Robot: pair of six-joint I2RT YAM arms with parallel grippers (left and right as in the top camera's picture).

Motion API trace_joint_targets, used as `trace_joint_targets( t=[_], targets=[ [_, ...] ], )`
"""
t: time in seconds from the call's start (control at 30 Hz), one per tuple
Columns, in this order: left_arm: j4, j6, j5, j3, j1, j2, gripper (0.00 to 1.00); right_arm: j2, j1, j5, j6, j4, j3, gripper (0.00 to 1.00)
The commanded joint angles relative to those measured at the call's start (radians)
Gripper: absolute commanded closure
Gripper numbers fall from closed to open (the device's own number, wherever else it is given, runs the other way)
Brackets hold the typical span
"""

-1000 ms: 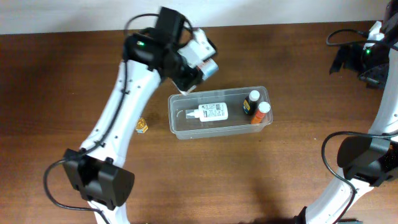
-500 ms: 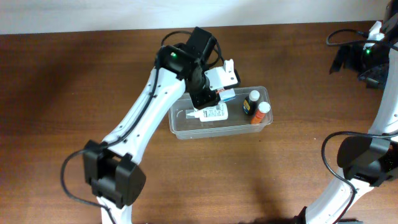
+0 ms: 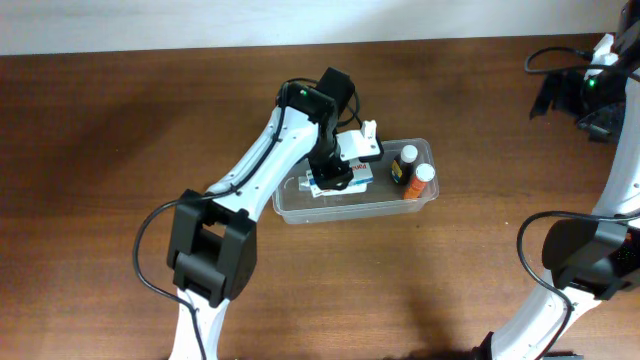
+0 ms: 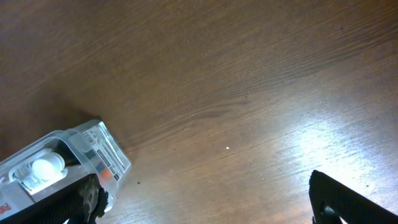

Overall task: Pack container
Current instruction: 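Lift the Panadol box and carry it right into the container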

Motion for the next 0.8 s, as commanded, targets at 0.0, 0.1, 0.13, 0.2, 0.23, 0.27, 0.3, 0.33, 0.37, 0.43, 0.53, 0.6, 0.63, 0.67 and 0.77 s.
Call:
trace_joint_targets(
  t=[0.0, 0.1, 0.13, 0.2, 0.23, 0.27, 0.3, 0.33, 0.37, 0.43, 0.53, 0.6, 0.63, 0.67, 0.77],
  targets=[
    [-0.002, 0.035, 0.011, -0.003, 0.002, 0.02, 0.49, -0.019, -0.008, 0.002, -0.003, 0.0, -0.004, 0.02],
    [-0.002, 0.041, 0.012, -0.003, 0.002, 0.029, 0.49, -0.019, -0.008, 0.002, -0.003, 0.0, -0.004, 0.02],
    [-0.002, 0.041, 0.012, -0.003, 0.002, 0.03, 0.48, -0.019, -0.008, 0.002, -0.003, 0.0, -0.004, 0.02],
    [-0.003, 0.041, 0.012, -0.003, 0.002, 0.037, 0.49, -0.019, -0.008, 0.002, -0.003, 0.0, -0.004, 0.02],
    [-0.003, 0.041, 0.012, -0.003, 0.002, 0.042, 0.49, -0.019, -0.008, 0.002, -0.003, 0.0, -0.004, 0.02],
    [-0.003, 0.041, 0.012, -0.003, 0.002, 0.044, 0.49, -0.019, -0.008, 0.002, -0.003, 0.0, -0.004, 0.02],
    [-0.005, 0.041, 0.013, -0.003, 0.002, 0.049, 0.49, -0.019, -0.008, 0.002, -0.003, 0.0, -0.004, 0.02],
    [-0.007, 0.041, 0.012, -0.003, 0.002, 0.053, 0.49, -0.019, -0.008, 0.002, -0.003, 0.0, -0.004, 0.02],
    [-0.011, 0.041, 0.012, -0.003, 0.002, 0.056, 0.48, -0.019, -0.008, 0.002, -0.003, 0.0, -0.004, 0.02],
    [-0.019, 0.041, 0.012, -0.003, 0.002, 0.058, 0.49, -0.019, -0.008, 0.002, -0.003, 0.0, -0.004, 0.02],
    [-0.032, 0.047, 0.012, -0.003, 0.002, 0.058, 0.48, -0.019, -0.008, 0.002, -0.003, 0.0, -0.004, 0.02],
    [-0.039, 0.049, 0.012, -0.003, 0.002, 0.058, 0.48, -0.019, -0.008, 0.002, -0.003, 0.0, -0.004, 0.02],
    [-0.042, 0.049, 0.012, -0.003, 0.002, 0.058, 0.48, -0.019, -0.008, 0.002, -0.003, 0.0, -0.004, 0.02],
    [-0.048, 0.051, 0.013, -0.003, 0.002, 0.058, 0.49, -0.019, -0.008, 0.002, -0.003, 0.0, -0.004, 0.02],
    [-0.062, 0.064, 0.016, -0.003, 0.001, 0.058, 0.48, -0.019, -0.008, 0.002, -0.003, 0.0, -0.004, 0.02]
  ],
)
